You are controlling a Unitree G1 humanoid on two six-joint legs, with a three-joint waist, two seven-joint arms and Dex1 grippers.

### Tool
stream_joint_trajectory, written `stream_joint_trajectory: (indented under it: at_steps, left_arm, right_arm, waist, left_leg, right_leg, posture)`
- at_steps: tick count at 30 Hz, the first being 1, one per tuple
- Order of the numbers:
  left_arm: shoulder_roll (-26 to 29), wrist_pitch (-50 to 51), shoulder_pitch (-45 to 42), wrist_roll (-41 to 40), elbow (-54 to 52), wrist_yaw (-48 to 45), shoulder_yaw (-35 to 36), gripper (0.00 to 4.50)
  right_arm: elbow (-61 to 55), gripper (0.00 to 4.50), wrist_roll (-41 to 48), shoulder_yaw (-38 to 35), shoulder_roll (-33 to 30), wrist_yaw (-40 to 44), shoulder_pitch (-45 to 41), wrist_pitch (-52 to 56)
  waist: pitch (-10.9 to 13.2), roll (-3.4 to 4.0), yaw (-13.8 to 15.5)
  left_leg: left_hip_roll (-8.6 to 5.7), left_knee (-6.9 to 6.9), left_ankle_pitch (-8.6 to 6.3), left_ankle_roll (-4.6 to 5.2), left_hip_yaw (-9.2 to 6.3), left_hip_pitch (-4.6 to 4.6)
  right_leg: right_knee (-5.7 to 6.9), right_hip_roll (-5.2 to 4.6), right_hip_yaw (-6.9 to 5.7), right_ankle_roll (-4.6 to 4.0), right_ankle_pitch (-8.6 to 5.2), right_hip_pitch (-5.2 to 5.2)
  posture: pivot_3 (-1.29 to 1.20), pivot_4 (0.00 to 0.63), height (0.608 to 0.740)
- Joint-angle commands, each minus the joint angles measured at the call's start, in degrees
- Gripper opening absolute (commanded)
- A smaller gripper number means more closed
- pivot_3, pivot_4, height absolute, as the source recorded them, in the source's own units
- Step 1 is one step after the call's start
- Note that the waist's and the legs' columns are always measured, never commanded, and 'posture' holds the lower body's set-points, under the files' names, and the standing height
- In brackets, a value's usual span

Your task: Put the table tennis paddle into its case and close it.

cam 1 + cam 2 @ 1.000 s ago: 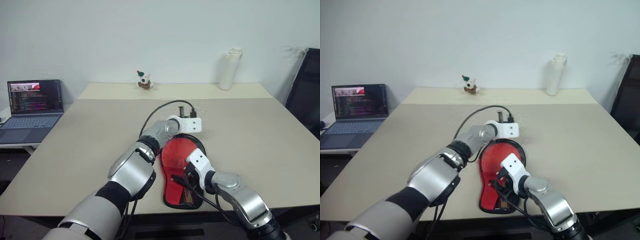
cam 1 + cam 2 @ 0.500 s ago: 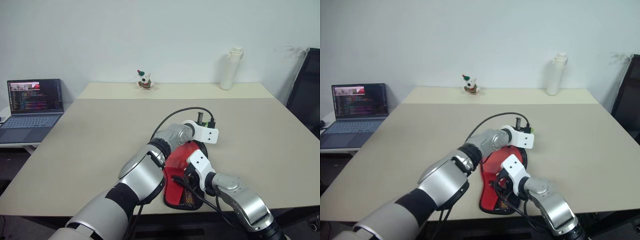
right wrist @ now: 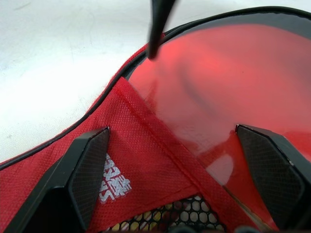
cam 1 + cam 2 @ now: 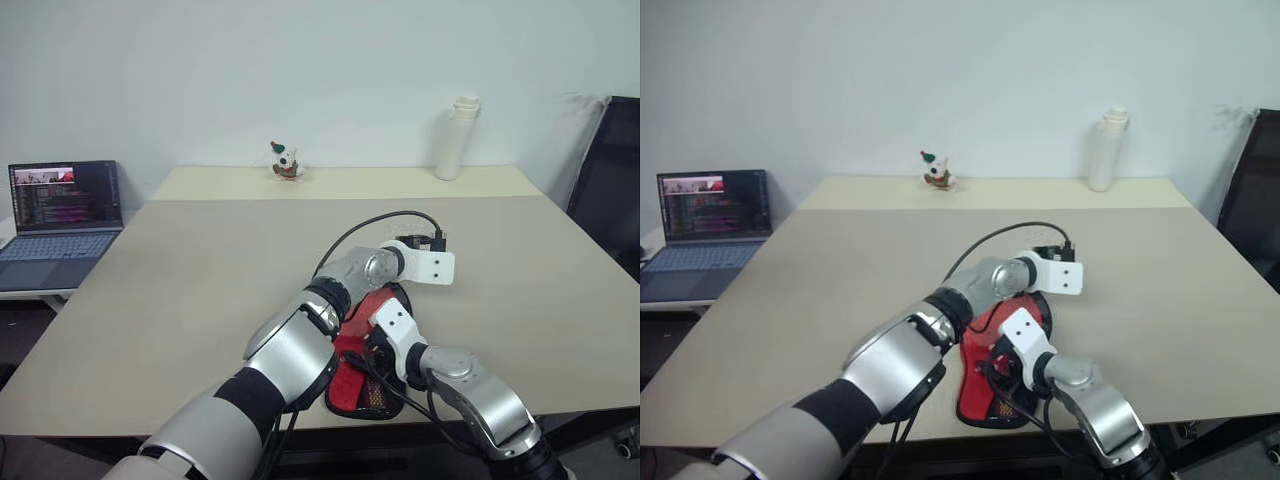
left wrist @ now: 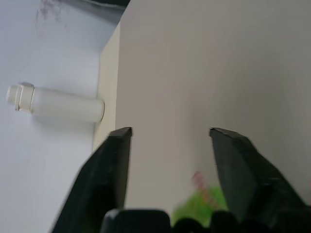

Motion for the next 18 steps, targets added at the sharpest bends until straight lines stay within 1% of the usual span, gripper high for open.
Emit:
stream_joint_trajectory:
  at_steps: [1, 2, 4, 11, 15, 18]
  left_arm:
    - [0.15, -1.18, -1.88, -2.63, -2.27, -1.62, 2.3, 4.16]
    - [0.2, -1.32, -1.85, -3.26, -2.35, -2.1, 2.75, 4.47]
    - [0.52, -1.72, -1.8, -4.41, -2.55, -2.88, 3.79, 4.47]
    - [4.81, -1.95, -2.06, -12.66, -4.03, -4.98, 12.07, 4.47]
    - [8.79, -2.46, -0.84, -16.97, -5.17, -6.72, 16.18, 4.47]
    - [12.35, -1.28, 1.32, -22.47, -6.29, -9.9, 21.21, 4.47]
  right_arm:
    - [4.56, 4.5, 0.24, 1.78, -0.4, 0.87, 1.31, 3.27]
    - [4.73, 4.5, 0.27, 1.71, -0.34, 0.9, 1.07, 3.29]
    - [5.17, 4.5, 0.38, 1.48, -0.27, 1.01, 0.51, 3.24]
    - [4.15, 4.5, 2.67, -1.1, -0.24, 2.85, -1.71, 3.47]
    - [-0.02, 4.5, 5.48, -3.39, -0.79, 4.26, -2.07, 5.33]
    - [-4.12, 4.5, 8.01, -5.94, -1.5, 4.99, -2.31, 7.89]
  waist:
    - [-0.01, 0.0, -0.01]
    - [-0.01, 0.0, -0.01]
    - [-0.06, -0.01, -0.02]
    - [-0.07, -0.02, -0.18]
    - [-0.07, -0.02, -0.17]
    - [-0.07, -0.02, -0.17]
  left_leg:
    - [0.0, 0.0, 0.0, 0.0, -0.01, 0.0]
    - [0.0, 0.0, 0.0, 0.0, -0.01, 0.0]
    - [0.01, 0.01, 0.0, 0.0, 0.0, 0.02]
    - [0.04, 0.03, 0.0, 0.0, 0.04, 0.15]
    - [0.05, 0.05, 0.0, 0.0, 0.06, 0.13]
    - [0.08, 0.04, 0.0, 0.0, 0.05, 0.06]
  right_leg:
    - [0.01, 0.0, -0.02, 0.0, 0.0, 0.0]
    - [0.01, 0.01, -0.02, 0.0, 0.0, 0.0]
    - [0.03, 0.01, 0.0, 0.0, 0.0, 0.0]
    - [0.25, 0.02, 0.07, 0.0, 0.0, 0.01]
    - [0.29, 0.01, 0.1, 0.0, 0.0, -0.01]
    - [0.29, 0.01, 0.11, 0.0, 0.0, -0.1]
  posture:
    - [0.0, 0.15, 0.74]
    - [0.0, 0.15, 0.74]
    - [0.0, 0.15, 0.74]
    - [0.0, 0.15, 0.74]
    - [0.0, 0.15, 0.74]
    - [0.0, 0.15, 0.74]
